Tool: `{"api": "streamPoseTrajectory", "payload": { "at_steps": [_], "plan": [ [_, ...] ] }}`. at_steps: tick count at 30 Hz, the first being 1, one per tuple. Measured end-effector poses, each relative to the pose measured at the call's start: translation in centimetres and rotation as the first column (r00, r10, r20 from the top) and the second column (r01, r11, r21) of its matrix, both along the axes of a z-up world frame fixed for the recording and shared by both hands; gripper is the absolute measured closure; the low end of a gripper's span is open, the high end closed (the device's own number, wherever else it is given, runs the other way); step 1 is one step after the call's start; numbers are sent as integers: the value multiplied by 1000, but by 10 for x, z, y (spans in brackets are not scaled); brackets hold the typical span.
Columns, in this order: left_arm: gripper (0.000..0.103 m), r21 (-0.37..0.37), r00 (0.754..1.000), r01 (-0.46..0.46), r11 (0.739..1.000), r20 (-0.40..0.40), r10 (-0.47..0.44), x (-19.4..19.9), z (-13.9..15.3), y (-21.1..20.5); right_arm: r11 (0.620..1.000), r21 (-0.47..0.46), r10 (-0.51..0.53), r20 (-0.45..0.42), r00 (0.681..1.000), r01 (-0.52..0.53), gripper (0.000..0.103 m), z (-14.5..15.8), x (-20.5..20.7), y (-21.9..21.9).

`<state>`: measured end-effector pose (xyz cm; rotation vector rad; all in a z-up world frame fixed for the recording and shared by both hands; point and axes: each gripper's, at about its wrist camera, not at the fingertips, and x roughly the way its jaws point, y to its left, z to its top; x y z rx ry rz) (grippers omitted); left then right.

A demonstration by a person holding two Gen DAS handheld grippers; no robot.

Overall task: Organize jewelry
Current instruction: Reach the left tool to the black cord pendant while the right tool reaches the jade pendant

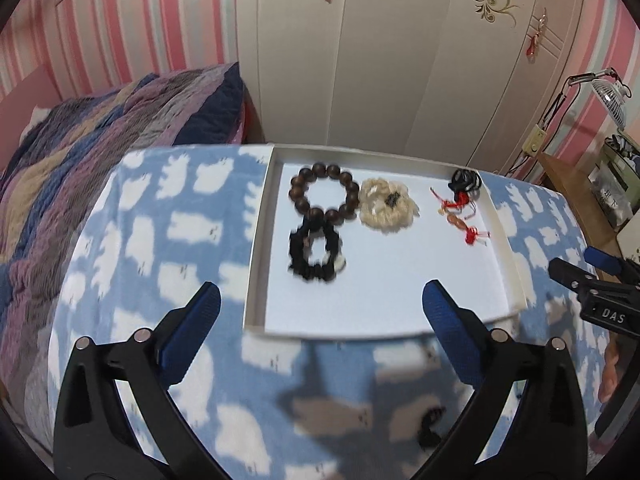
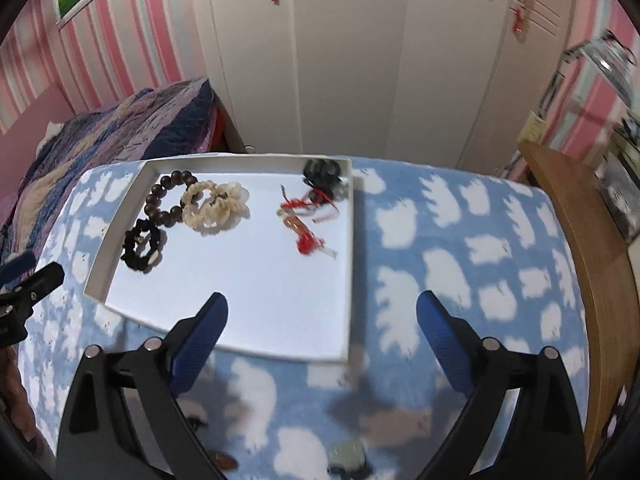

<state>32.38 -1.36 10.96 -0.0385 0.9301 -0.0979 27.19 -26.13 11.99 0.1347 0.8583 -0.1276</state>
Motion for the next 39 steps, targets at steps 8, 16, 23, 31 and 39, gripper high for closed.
{"api": "streamPoseTrajectory", "payload": {
  "at_steps": [8,16,23,31,39],
  "plan": [
    [3,55,1000,20,998,-19,-19,-63,-15,-24,1000,10,-27,2,1000,27,8,-22,-61,-14],
    [3,75,996,64,995,-66,-59,-101,-45,-61,999,38,-29,-30,999,30,8,-53,-105,-35],
    [3,68,994,88,994,-73,-83,-113,-65,-74,996,85,15,-46,999,-11,8,-72,-114,-39],
    [3,22,988,117,993,-105,-114,-105,-80,-76,998,58,23,-84,996,-19,8,-100,-114,-32],
    [12,-18,979,116,993,-164,-117,-95,-99,-74,996,-35,77,-114,991,-82,9,-108,-111,-9]
  ]
}}
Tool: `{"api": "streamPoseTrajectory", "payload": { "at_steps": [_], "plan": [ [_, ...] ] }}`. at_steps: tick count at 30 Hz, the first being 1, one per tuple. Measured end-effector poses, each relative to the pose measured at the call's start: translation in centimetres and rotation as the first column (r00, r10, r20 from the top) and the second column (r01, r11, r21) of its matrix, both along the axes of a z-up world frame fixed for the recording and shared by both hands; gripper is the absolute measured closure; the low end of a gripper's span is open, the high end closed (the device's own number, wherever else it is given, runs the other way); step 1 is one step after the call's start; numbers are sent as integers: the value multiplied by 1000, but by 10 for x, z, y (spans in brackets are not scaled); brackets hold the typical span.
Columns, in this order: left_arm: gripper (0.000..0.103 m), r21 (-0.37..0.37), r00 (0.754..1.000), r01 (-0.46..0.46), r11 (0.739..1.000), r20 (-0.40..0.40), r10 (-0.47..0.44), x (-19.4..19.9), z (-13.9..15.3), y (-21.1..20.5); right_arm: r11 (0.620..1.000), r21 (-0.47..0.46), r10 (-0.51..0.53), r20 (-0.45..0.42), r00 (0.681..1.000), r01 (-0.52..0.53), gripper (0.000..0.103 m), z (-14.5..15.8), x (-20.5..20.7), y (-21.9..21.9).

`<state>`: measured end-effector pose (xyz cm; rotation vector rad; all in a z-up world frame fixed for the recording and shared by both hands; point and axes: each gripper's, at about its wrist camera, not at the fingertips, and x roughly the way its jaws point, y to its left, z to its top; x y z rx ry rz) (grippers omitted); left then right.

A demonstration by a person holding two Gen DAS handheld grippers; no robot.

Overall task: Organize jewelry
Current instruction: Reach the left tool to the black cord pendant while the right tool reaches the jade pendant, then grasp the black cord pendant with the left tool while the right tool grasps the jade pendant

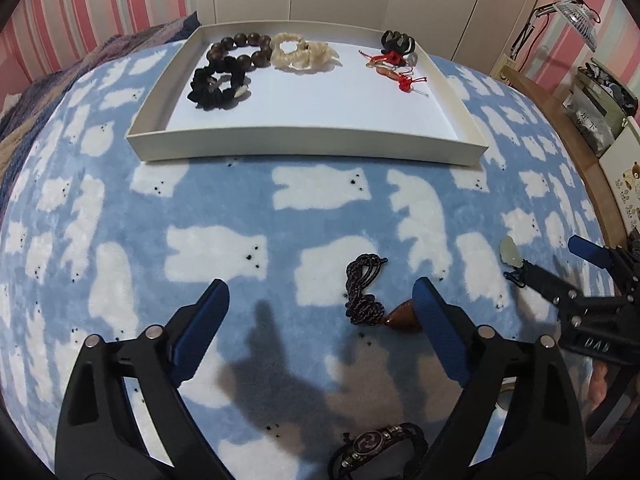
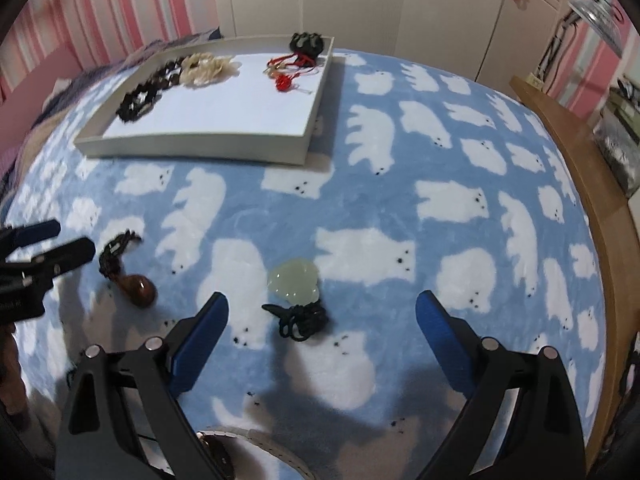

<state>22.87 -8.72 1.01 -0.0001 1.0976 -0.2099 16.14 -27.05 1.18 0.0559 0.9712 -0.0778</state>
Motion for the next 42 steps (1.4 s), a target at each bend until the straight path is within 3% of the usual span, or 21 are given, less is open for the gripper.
{"api": "streamPoseTrajectory", "payload": {
  "at_steps": [3,7,11,15,17,19,30,34,40,42],
  "plan": [
    [19,-2,1000,7,1000,-23,-7,4,-8,-3,1000,-9,6,-15,1000,-6,10,-5,2,1],
    [22,2,999,15,1000,-38,-15,7,-15,-9,1000,7,16,-44,999,-16,25,-10,4,0],
    [24,2,999,19,1000,-38,-18,8,-17,-12,1000,12,26,-52,998,-26,25,-13,5,1],
    [33,5,997,39,999,-64,-38,11,-23,-20,999,12,34,-56,998,-33,25,-14,4,3],
    [39,10,996,40,999,-80,-39,13,-27,-23,999,8,33,-68,997,-33,31,-16,6,3],
    [43,23,996,33,999,-79,-32,14,-28,-24,999,12,36,-84,996,-35,42,-19,7,3],
    [53,46,997,27,999,-74,-24,18,-30,-25,998,51,48,-107,993,-43,61,-27,11,3],
    [61,53,998,27,998,-65,-23,17,-30,-24,997,63,48,-103,994,-42,67,-28,11,3],
    [83,34,998,23,999,-58,-21,15,-28,-19,997,74,31,-89,996,-25,76,-28,10,-1],
    [85,25,998,25,999,-61,-23,14,-28,-18,997,71,31,-85,996,-25,77,-28,11,0]
  ]
}}
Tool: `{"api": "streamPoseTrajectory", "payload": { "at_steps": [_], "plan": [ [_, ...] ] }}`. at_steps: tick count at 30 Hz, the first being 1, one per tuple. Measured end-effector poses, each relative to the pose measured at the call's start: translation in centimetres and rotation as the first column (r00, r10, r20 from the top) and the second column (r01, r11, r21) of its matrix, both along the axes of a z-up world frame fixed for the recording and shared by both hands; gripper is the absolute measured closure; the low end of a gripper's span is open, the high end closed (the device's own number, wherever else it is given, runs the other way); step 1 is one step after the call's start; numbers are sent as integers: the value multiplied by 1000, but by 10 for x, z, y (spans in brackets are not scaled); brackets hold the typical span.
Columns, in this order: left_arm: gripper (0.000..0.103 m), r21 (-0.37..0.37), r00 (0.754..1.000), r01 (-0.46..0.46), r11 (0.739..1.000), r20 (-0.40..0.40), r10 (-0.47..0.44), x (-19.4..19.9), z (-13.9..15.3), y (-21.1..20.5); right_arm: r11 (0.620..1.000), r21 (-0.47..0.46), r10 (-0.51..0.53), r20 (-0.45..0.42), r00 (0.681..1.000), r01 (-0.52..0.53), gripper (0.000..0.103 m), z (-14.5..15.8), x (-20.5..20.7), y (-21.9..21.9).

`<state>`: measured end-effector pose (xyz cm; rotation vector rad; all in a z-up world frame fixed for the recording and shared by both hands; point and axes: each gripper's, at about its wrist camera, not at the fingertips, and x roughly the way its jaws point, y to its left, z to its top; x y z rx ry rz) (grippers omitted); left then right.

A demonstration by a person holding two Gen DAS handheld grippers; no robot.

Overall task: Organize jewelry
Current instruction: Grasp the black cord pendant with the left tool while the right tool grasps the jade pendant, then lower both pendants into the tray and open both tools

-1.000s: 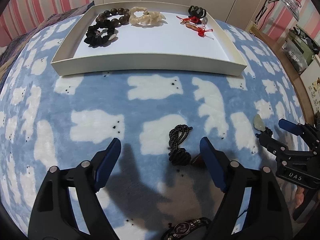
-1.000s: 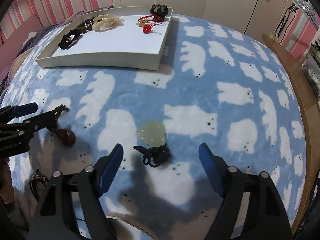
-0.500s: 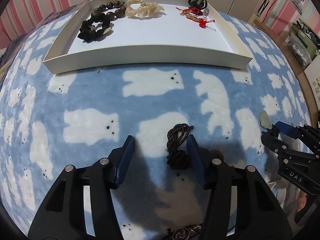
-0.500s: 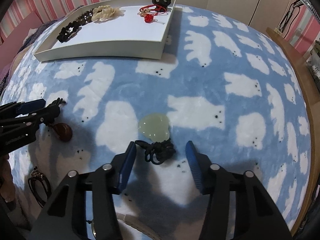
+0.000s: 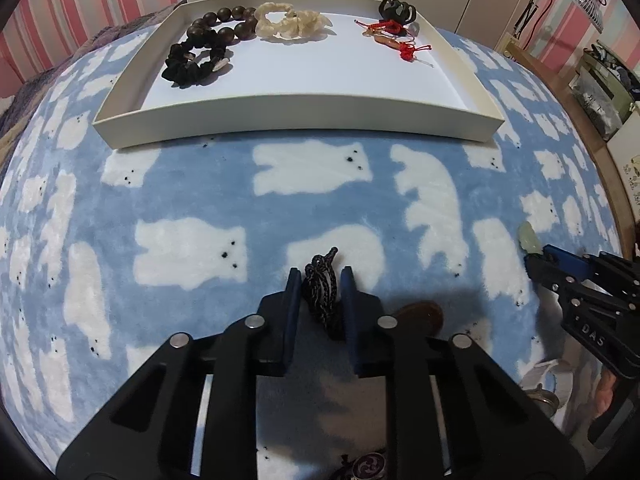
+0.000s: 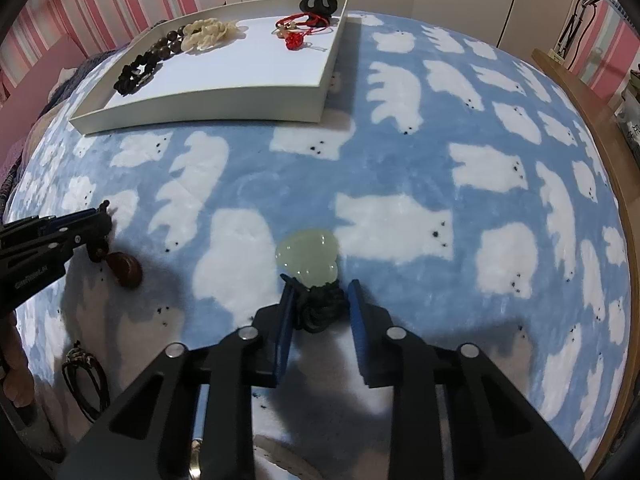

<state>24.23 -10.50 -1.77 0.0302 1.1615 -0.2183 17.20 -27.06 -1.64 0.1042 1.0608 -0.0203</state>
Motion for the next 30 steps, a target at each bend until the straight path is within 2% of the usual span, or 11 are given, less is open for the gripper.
{"api": "streamPoseTrajectory", "payload": {
  "at_steps": [9,16,21,25,27,30],
  "plan": [
    [88,0,1000,6,1000,19,-6,-1,-1,-1,1000,-23,5,21,1000,-4,81,2,0,2],
    [90,-44,1000,4,999,31,-3,1,4,4,1000,-12,7,41,999,-6,82,5,6,1],
    [94,-37,994,-3,999,106,7,-4,17,4,1000,-12,-28,50,998,29,83,7,12,-3],
    [94,-54,994,13,998,111,-7,-1,26,3,997,-51,-55,48,997,57,83,12,18,-2],
    [94,-39,993,16,999,122,-11,1,31,4,996,-54,-70,57,996,73,83,20,18,-3],
    [94,-56,990,28,998,136,-20,6,45,6,993,-64,-89,85,992,94,84,38,19,-6]
  ]
}}
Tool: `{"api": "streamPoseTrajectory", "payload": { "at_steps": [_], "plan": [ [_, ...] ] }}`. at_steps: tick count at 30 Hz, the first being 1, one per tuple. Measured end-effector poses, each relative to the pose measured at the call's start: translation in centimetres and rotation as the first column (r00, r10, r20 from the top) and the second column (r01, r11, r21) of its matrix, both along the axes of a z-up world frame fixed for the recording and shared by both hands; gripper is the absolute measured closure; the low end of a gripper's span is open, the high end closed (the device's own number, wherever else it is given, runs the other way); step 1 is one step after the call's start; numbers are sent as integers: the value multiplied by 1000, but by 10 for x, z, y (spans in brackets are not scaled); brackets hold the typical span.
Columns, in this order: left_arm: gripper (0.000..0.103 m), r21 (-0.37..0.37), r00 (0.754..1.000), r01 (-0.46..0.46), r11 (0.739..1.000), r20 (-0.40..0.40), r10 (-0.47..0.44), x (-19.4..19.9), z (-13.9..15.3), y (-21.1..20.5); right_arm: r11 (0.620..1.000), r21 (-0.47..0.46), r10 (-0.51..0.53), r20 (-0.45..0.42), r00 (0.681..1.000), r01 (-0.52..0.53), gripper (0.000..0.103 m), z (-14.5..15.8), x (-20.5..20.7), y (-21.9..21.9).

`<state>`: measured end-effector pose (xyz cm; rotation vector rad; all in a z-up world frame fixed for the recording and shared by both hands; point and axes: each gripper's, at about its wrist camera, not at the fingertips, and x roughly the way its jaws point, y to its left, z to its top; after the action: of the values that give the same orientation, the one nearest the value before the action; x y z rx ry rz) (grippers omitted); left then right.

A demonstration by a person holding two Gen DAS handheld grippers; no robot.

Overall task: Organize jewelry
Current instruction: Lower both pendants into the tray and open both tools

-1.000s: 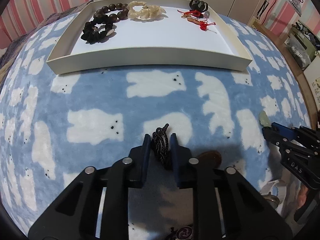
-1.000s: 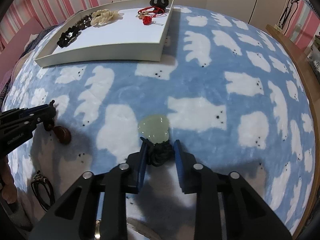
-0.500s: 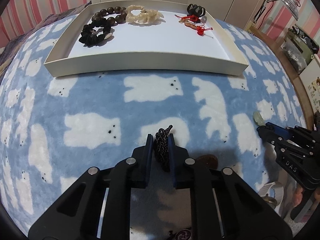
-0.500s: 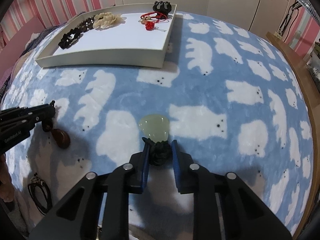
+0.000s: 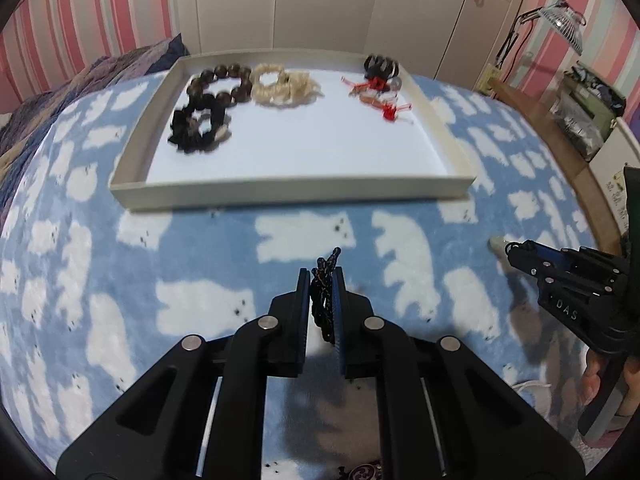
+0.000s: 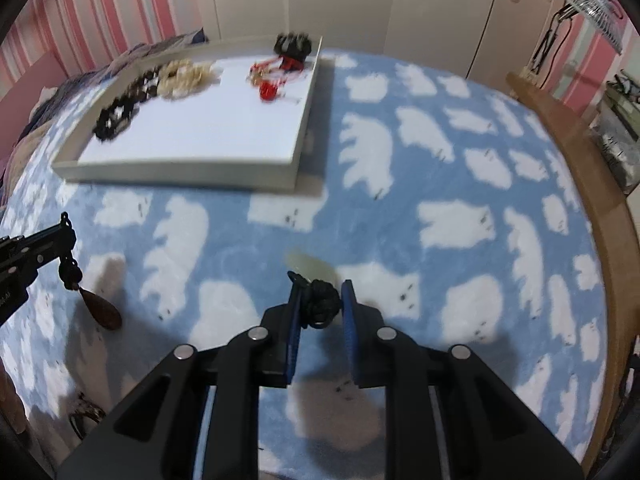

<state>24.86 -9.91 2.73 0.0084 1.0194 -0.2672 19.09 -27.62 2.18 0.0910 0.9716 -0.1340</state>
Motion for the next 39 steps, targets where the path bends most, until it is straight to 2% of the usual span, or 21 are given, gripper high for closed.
{"api": "streamPoseTrajectory", "payload": {
  "at_steps": [8,14,20,24,34,39],
  "plan": [
    [95,-49,996,25,998,84,-21,24,52,10,1000,3,-12,60,998,12,84,42,19,-1],
    [95,-77,995,14,997,101,-6,66,77,21,999,33,-5,81,997,2,84,63,61,4],
    [95,-74,998,-25,997,53,29,121,59,27,997,71,10,73,997,-15,84,59,118,19],
    [95,-28,998,-39,999,48,40,154,35,26,997,78,-4,52,999,0,84,48,152,26],
    [95,93,995,-50,994,87,41,183,8,16,999,45,14,49,999,-16,84,20,196,42],
    [95,111,994,-57,992,97,46,194,2,19,1000,-2,28,31,999,-28,84,8,202,47]
  ]
}}
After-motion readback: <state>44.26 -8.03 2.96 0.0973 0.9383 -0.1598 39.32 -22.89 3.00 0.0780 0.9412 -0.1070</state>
